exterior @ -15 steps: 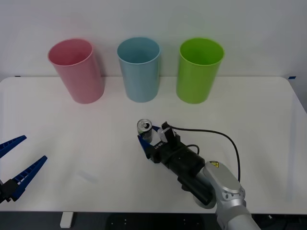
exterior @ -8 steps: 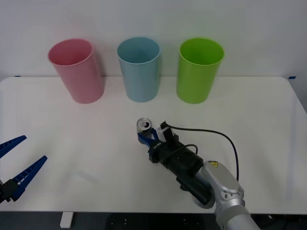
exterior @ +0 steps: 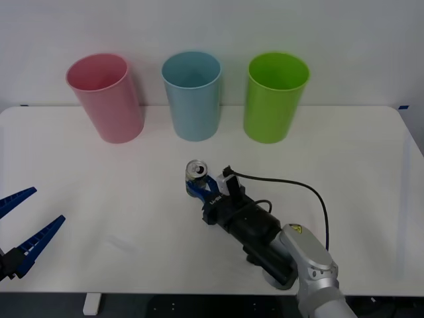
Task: Grasp the object on the table and drop it into the matching bin: aluminum can to the light blue bin, PET bottle to the pink bin.
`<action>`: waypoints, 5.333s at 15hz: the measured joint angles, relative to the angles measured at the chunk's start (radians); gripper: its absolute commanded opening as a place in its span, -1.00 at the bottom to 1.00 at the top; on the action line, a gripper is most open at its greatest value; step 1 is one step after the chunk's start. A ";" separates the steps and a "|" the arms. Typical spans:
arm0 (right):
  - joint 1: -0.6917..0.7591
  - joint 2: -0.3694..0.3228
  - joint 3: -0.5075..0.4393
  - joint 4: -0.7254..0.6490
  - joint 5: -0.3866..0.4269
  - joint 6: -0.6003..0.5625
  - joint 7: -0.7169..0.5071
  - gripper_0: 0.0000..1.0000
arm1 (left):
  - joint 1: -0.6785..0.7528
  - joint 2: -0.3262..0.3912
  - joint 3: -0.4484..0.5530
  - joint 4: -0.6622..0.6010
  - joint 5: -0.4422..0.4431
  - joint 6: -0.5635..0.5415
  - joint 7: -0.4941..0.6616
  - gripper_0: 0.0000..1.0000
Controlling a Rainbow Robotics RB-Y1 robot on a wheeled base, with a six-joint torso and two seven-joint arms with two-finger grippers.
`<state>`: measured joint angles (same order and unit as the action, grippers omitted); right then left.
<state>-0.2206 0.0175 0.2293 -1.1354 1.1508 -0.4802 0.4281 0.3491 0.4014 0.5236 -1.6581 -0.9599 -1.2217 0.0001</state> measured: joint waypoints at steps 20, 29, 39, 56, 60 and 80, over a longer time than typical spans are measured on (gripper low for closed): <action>0.284 -0.439 0.080 -0.816 -0.117 0.083 -0.540 -1.00 | 0.000 0.000 0.000 0.000 0.000 0.000 0.000 1.00; 0.107 -0.549 0.021 -0.833 -0.098 0.051 -0.732 -1.00 | 0.000 0.000 0.000 0.000 0.000 0.000 0.000 1.00; -0.227 -0.369 0.042 -0.464 0.123 0.034 -0.762 -1.00 | 0.000 0.000 0.000 0.000 0.000 0.000 0.000 1.00; -0.819 -0.039 -0.158 0.347 0.330 0.214 -0.705 -1.00 | 0.000 0.000 0.000 0.000 0.000 0.000 0.000 1.00; -0.839 -0.033 -0.163 0.379 0.331 0.236 -0.685 -1.00 | 0.000 0.000 0.000 0.000 0.000 0.000 0.000 1.00; -0.837 -0.073 -0.175 0.363 0.295 0.155 -0.650 1.00 | 0.000 0.000 0.000 0.000 0.000 0.000 0.000 1.00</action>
<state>-1.0575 -0.0559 0.0540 -0.7727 1.4463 -0.3252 -0.2220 0.3491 0.4014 0.5236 -1.6581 -0.9599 -1.2217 0.0000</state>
